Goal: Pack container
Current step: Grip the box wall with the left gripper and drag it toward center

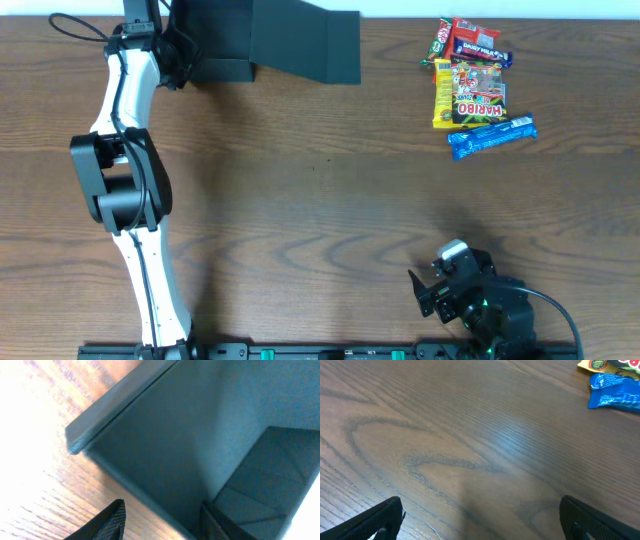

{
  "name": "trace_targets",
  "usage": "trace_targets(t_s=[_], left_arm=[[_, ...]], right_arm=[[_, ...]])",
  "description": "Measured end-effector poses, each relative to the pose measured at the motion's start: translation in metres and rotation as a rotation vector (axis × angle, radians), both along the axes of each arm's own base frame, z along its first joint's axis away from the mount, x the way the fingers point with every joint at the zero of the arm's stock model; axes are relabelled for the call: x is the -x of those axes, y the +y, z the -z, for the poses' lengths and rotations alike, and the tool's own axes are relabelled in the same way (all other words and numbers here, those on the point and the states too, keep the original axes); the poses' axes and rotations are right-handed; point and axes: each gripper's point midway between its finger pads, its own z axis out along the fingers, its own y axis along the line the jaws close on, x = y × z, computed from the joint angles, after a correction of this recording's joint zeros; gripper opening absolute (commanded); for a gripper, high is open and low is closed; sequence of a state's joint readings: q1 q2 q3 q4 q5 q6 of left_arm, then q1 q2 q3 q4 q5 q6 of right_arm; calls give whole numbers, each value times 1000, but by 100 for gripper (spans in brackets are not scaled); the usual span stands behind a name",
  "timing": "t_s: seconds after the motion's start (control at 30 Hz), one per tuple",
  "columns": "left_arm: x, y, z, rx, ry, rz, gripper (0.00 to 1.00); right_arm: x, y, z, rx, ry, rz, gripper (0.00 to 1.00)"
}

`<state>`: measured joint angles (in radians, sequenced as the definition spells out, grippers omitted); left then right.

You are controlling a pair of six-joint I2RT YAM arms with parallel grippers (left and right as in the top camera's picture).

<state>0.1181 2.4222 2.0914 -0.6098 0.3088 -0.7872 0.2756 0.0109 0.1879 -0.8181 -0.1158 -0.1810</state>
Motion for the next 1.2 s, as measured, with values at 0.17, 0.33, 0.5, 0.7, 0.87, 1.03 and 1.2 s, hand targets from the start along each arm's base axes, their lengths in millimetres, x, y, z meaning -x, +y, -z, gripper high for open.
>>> trace_targets(t_s=[0.17,0.33,0.5,0.7,0.87,1.03,1.2], left_arm=[[1,-1,0,2,7,10,36],[7,-3,-1,0,30,28,28],[20,-6,-2,4,88,59,22],[45,-9,-13,-23,182,146,15],[46,-12,-41,-47,165,195,6],[56,-24,-54,-62,190,248,6],[68,-32,-52,-64,236,273,6]], right_arm=[[0,0,0,0,0,0,99],[0,0,0,0,0,0,99],[0,0,0,0,0,0,99],[0,0,0,0,0,0,99],[0,0,0,0,0,0,99],[0,0,0,0,0,0,99],[0,0,0,0,0,0,99]])
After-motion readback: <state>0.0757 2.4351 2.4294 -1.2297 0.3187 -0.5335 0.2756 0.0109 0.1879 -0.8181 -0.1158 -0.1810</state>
